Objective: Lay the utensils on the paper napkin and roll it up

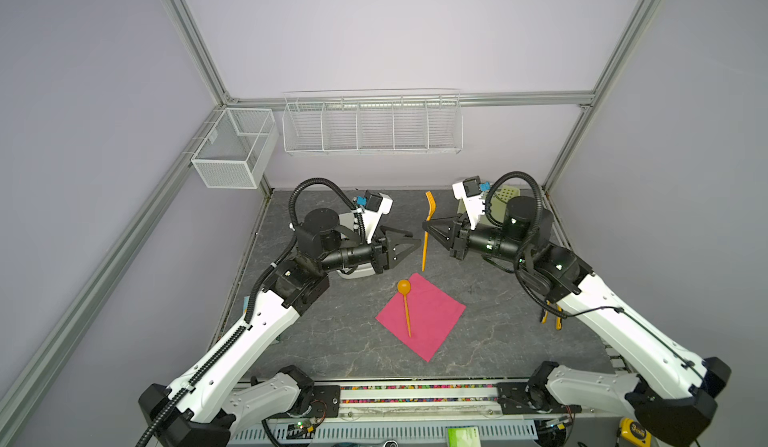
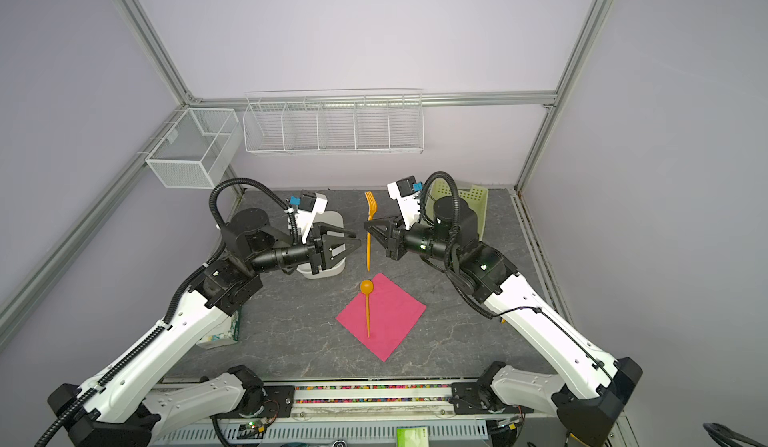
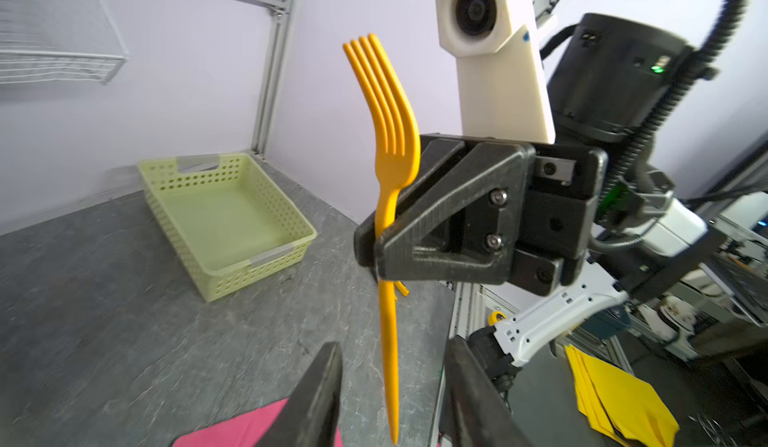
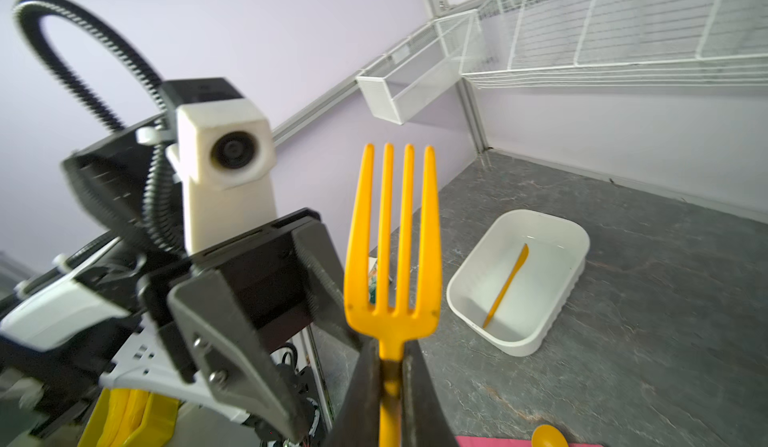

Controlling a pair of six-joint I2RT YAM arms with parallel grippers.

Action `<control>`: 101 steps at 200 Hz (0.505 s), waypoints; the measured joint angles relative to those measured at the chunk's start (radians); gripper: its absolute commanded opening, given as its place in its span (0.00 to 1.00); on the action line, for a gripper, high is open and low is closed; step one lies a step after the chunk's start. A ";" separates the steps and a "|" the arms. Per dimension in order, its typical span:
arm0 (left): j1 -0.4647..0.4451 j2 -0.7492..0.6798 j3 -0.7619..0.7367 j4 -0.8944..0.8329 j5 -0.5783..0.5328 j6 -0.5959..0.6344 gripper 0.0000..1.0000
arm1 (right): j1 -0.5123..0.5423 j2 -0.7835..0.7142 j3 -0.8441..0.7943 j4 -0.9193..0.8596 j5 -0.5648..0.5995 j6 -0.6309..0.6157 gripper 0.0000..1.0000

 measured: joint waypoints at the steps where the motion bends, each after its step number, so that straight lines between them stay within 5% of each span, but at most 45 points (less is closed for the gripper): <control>1: 0.000 0.000 -0.001 0.002 0.002 0.000 0.42 | 0.000 -0.002 -0.002 0.002 -0.003 -0.002 0.07; 58: -0.010 -0.020 -0.017 0.123 0.188 0.002 0.37 | 0.000 -0.125 -0.057 0.066 -0.193 -0.107 0.07; 101: -0.100 -0.022 -0.016 0.125 0.216 0.068 0.32 | 0.005 -0.127 -0.047 0.084 -0.271 -0.121 0.07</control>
